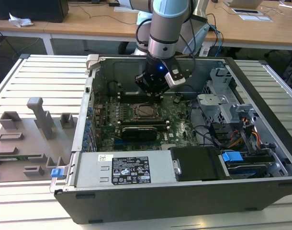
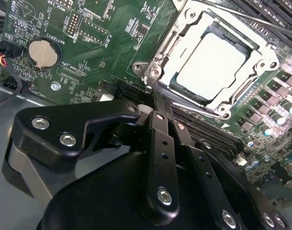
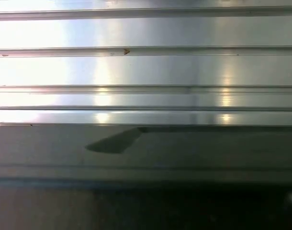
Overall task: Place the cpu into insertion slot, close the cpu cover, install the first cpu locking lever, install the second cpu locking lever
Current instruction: 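Install the first cpu locking lever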
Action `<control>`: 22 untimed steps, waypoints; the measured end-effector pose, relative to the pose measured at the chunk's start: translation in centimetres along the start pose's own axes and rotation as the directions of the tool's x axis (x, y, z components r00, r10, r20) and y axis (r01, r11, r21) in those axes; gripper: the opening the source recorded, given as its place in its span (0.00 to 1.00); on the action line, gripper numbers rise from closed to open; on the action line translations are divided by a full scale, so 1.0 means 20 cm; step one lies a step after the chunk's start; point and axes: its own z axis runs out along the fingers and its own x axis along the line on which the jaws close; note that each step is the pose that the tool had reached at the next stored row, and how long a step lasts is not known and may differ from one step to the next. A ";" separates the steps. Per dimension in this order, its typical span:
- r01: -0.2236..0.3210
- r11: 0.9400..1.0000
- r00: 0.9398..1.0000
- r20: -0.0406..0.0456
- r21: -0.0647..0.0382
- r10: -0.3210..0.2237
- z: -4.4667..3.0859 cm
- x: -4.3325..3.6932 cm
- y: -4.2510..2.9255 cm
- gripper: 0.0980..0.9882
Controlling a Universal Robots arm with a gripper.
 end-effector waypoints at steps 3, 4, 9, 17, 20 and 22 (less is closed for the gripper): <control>0.000 1.000 1.000 0.000 -0.002 0.000 0.000 -0.002 -0.005 0.01; 0.000 1.000 1.000 0.000 -0.002 0.000 0.000 -0.003 -0.005 0.01; 0.000 1.000 1.000 -0.001 -0.002 0.000 0.003 -0.006 -0.010 0.01; 0.000 1.000 1.000 -0.001 -0.002 0.000 0.015 -0.006 -0.037 0.01; 0.000 1.000 1.000 -0.002 -0.001 0.000 0.022 -0.006 -0.043 0.01; 0.000 1.000 1.000 -0.003 -0.001 0.000 0.027 -0.006 -0.043 0.01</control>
